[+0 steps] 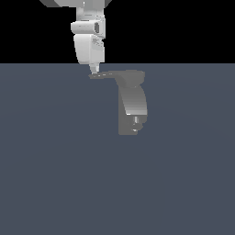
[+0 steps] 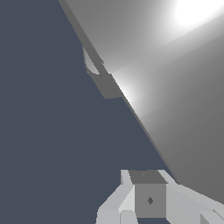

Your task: Turn on the faucet by rotating a designated handle.

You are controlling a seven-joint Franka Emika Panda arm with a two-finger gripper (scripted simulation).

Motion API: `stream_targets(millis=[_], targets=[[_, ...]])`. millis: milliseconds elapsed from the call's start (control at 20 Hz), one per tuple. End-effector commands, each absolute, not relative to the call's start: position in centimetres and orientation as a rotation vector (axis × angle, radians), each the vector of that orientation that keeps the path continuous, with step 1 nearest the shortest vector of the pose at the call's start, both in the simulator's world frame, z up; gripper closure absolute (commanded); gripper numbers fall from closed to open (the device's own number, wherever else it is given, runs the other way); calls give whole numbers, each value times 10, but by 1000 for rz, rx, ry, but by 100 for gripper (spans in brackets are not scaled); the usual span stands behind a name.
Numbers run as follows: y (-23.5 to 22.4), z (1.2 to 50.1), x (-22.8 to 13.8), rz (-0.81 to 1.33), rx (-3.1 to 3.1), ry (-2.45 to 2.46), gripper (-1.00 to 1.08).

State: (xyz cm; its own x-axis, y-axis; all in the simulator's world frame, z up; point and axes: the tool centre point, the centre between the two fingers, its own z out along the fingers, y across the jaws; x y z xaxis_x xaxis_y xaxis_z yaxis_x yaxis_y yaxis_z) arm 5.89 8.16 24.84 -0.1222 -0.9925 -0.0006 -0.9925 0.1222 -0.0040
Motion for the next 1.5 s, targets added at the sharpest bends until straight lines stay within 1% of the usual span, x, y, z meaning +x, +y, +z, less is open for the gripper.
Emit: stream_targets(millis=[0,500,550,1450], targets=[[85,248,49,0,-2086,2349,108],[90,248,23,0,-2086,2349,108],[88,248,27,-3,-2081,2350,108],[56,249,-20,-2,-2083,2350,108]])
